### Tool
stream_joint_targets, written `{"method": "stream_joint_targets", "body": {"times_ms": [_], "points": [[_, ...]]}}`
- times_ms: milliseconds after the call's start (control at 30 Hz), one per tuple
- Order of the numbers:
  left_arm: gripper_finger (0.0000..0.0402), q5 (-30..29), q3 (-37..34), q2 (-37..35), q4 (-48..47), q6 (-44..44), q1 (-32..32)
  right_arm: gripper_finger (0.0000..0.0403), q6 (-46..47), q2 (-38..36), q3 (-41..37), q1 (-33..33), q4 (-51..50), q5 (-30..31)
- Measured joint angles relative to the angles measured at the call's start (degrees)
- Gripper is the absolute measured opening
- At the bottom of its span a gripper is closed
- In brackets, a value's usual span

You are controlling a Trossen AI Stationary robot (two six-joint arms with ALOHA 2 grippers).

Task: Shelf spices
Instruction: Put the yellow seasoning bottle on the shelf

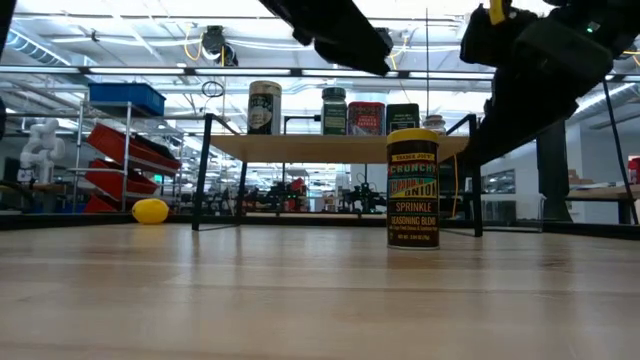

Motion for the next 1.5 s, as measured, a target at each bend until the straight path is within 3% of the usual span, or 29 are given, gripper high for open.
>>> {"method": "stream_joint_targets", "body": {"times_ms": [300, 533, 900, 1333, 1500], "points": [[0.0343, 0.3, 0.4, 3.8, -0.3, 0.2, 0.0, 0.0093, -3.7, 5.6, -0.3, -1.4, 6.6, -0.3], [0.0343, 0.5, 0.4, 4.6, -0.3, 0.2, 0.3, 0.0059, -4.4, 6.5, -0.3, -2.0, 7.7, -0.8], [0.0343, 2.9, 0.3, 10.1, 4.9, 0.2, 1.0, 0.0043, -5.4, 6.5, -0.3, -2.1, 9.3, -0.7], [0.0343, 3.1, 0.3, 10.8, 5.5, 0.7, 2.3, 0.0042, -6.7, 6.5, -0.3, -2.5, 9.7, -0.6], [0.0343, 6.0, 0.3, 11.6, 5.5, 0.7, 2.9, 0.0042, -6.8, 6.5, -0.3, -2.5, 9.7, -0.6]]}}
